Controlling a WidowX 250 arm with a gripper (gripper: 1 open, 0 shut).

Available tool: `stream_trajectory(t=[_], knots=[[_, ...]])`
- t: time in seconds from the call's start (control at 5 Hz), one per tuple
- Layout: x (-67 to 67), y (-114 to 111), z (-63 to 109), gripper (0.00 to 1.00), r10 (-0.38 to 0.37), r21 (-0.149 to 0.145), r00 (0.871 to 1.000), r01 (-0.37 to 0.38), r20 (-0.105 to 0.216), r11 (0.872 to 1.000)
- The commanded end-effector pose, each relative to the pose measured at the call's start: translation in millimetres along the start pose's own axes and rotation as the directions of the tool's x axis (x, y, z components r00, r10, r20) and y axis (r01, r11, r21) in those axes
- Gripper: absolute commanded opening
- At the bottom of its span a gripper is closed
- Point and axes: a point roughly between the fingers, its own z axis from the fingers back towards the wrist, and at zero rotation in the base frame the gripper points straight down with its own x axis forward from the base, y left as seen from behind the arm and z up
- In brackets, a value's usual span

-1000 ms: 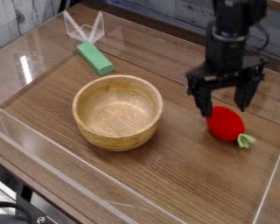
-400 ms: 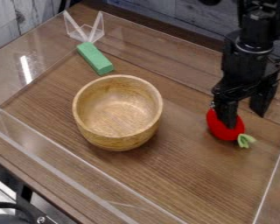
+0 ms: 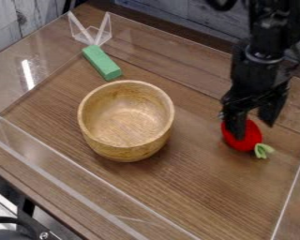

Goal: Move the red object to the left side of the table

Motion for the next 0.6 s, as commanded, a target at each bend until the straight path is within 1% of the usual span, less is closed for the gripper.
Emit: stream_trajectory(t=[0.0,0.2,0.4], knots=[[5.5,3,16.3,1.00,0.051,-0.063,0.999,-0.050,0.013,0.997],[-1.6,3,18.1,1.00,0.107,-0.068,0.994,-0.107,-0.001,0.992],[-10.7,1,19.9,1.00,0.144,-0.065,0.990,-0.144,-0.014,0.987]])
